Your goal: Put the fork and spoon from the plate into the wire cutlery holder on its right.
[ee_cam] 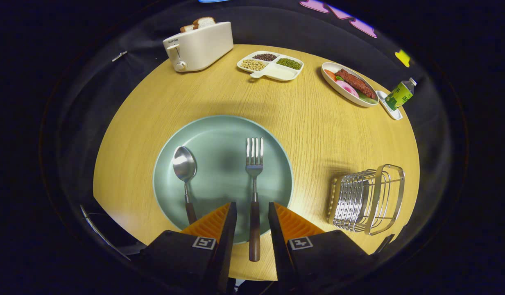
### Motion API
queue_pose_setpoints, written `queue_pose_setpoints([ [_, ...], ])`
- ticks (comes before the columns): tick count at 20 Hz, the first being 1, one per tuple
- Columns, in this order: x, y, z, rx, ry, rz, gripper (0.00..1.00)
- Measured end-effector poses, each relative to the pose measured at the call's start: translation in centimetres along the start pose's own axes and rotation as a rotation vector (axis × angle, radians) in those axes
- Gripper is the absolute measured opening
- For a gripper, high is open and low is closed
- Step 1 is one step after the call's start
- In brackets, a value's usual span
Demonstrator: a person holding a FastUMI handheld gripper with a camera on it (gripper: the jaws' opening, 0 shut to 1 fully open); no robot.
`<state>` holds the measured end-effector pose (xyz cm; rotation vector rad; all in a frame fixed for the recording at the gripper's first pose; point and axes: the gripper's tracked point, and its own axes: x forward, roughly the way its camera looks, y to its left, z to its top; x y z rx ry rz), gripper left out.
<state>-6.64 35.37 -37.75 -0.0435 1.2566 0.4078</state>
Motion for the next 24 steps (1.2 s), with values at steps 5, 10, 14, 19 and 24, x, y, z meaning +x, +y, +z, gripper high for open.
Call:
queue_pose_setpoints([
  [5,1.7,-0.3,-0.7,-0.029,0.038,-0.021,0.44],
  [10,2.1,0.0,-1.1,0.046,0.082,0.021,0.13],
  [14,-0.3,0.0,0.4,0.110,0.038,0.086,0.10],
  [19,-8.3,-3.9,2.2,0.103,-0.009,0.156,0.10],
  [24,-12.9,-13.8,-1.3,-0.011,0.204,0.085,0.10],
])
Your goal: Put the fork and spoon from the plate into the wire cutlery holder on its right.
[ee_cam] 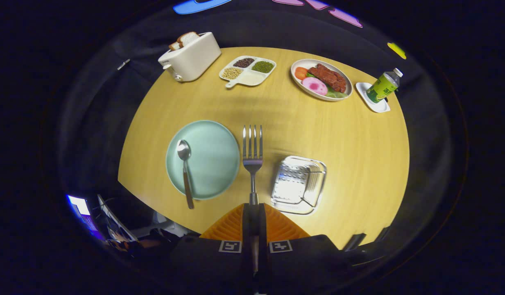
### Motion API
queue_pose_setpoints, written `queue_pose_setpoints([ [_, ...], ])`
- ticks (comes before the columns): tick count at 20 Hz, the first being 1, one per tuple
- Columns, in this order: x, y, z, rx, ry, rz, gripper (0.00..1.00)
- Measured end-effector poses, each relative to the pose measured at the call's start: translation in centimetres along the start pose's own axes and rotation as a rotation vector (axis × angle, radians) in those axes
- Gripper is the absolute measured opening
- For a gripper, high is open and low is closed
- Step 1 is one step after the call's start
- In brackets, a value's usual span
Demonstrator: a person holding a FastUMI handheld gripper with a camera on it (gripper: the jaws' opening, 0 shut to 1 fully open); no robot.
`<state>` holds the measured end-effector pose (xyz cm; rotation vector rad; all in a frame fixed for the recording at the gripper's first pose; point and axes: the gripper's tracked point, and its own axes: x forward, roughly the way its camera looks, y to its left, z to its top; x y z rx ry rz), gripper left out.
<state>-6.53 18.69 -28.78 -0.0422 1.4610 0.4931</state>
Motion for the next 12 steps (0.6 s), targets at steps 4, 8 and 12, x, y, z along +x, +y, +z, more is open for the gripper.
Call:
queue_pose_setpoints([
  [4,1.2,-4.1,-4.0,-0.025,0.236,-0.033,0.10],
  [8,4.7,-5.3,-4.7,-0.033,0.386,-0.069,0.10],
  [12,6.2,-5.0,-3.3,0.007,0.426,-0.066,0.10],
])
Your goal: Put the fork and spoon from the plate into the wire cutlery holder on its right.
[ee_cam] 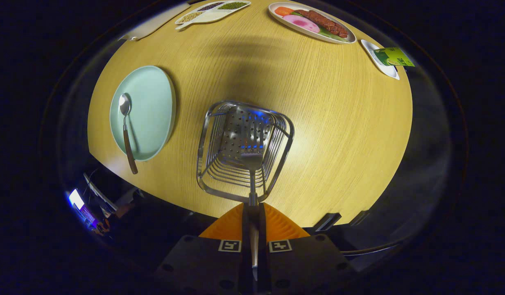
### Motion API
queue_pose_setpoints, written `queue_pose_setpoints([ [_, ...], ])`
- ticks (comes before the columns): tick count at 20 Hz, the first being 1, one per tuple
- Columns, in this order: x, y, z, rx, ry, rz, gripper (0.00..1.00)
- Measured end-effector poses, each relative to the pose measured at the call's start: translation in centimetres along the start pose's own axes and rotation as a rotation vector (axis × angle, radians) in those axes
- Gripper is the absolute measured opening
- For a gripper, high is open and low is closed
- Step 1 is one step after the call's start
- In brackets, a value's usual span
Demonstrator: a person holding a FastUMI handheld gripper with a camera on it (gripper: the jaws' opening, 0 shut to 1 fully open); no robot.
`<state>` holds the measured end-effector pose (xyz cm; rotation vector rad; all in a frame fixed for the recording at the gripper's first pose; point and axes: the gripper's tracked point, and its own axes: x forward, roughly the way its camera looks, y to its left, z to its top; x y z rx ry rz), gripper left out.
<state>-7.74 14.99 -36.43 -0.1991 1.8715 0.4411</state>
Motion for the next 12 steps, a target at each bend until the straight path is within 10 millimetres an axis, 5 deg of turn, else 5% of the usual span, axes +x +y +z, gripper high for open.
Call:
queue_pose_setpoints([
  [12,-2.1,-0.4,-0.2,-0.019,-0.015,0.000,0.13],
])
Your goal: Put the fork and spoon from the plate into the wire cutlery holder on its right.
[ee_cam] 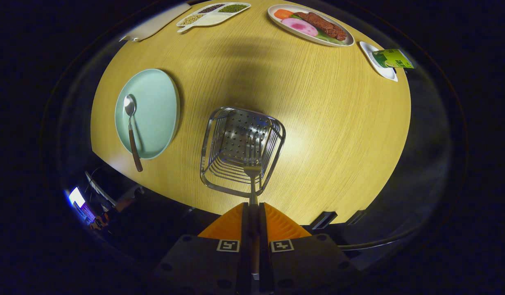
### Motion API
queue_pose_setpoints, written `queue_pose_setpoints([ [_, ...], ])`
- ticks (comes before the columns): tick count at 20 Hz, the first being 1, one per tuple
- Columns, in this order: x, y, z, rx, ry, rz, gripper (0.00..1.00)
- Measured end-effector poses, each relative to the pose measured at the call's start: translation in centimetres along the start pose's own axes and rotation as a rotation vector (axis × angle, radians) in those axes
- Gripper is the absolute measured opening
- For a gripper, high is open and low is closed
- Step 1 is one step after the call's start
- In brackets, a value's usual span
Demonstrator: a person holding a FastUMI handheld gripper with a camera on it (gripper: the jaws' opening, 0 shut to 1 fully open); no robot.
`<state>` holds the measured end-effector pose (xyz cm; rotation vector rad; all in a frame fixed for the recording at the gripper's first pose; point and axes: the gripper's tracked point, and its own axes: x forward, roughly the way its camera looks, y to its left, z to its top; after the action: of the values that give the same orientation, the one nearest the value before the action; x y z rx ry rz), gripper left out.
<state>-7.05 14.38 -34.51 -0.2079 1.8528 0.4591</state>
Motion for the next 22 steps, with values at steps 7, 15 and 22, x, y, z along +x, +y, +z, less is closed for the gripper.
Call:
queue_pose_setpoints([
  [7,-2.4,0.1,2.0,0.036,-0.183,-0.005,0.38],
  [15,-9.0,13.6,5.3,-0.023,-0.644,0.146,0.44],
  [22,-1.8,24.9,7.0,-0.219,-0.628,0.167,0.44],
])
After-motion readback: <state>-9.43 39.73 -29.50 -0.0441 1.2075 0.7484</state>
